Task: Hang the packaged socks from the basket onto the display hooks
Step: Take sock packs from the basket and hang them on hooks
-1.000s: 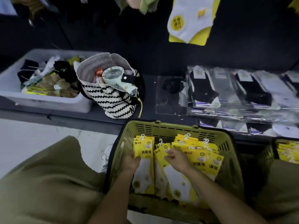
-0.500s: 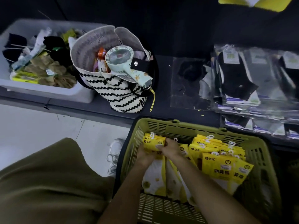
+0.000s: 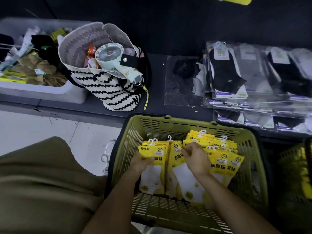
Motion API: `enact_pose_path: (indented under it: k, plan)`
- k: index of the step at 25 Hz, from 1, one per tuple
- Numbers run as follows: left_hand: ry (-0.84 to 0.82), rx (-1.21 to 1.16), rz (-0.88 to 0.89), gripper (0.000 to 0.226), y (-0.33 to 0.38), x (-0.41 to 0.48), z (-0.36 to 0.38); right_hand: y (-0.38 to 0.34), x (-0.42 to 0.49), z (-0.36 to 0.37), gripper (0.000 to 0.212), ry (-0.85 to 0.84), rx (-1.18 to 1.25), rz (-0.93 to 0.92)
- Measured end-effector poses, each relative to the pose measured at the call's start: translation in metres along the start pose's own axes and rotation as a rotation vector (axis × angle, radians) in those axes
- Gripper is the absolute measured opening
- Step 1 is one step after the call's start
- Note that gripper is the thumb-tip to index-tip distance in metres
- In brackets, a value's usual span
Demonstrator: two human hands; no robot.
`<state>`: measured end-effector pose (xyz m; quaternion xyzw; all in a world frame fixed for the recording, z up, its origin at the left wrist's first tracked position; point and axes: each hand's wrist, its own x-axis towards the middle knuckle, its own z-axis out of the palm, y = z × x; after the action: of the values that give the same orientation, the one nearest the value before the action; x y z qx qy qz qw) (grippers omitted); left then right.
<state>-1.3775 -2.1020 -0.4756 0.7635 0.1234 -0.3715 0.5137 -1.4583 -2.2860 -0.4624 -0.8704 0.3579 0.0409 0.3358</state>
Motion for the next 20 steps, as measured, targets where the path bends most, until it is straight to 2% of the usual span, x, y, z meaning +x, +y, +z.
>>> enact_pose_path:
  k: [2, 4, 8, 12, 15, 16, 19, 20]
  plan:
    - [0.026, -0.075, 0.015, 0.034, -0.001, -0.008, -0.005, 0.006, -0.003, 0.003, 0.032, -0.095, -0.221, 0.018]
    - [0.041, -0.124, 0.026, 0.033, 0.000, -0.014, -0.013, 0.007, -0.006, 0.008, 0.026, -0.214, -0.286, 0.037]
    - [0.016, -0.178, 0.017, 0.025, 0.009, -0.022, -0.032, 0.011, -0.009, 0.002, 0.020, -0.147, -0.285, 0.012]
    - [0.020, -0.181, 0.015, 0.027, 0.011, -0.022, -0.037, -0.006, -0.006, -0.012, 0.013, -0.101, -0.168, -0.064]
    - [0.146, -0.210, 0.066, 0.024, 0.015, -0.027, -0.029, -0.020, 0.005, -0.034, 0.037, -0.103, -0.033, -0.104]
    - [0.166, -0.227, 0.075, 0.025, 0.016, -0.028, -0.027, -0.023, 0.008, -0.042, 0.037, -0.124, 0.018, -0.123]
    - [0.120, -0.301, 0.116, 0.028, 0.024, -0.029, -0.020, -0.031, 0.009, -0.052, 0.018, -0.202, 0.252, -0.170]
    - [0.078, -0.343, 0.133, 0.028, 0.027, -0.030, -0.015, -0.035, 0.005, -0.047, 0.017, -0.220, 0.290, -0.165]
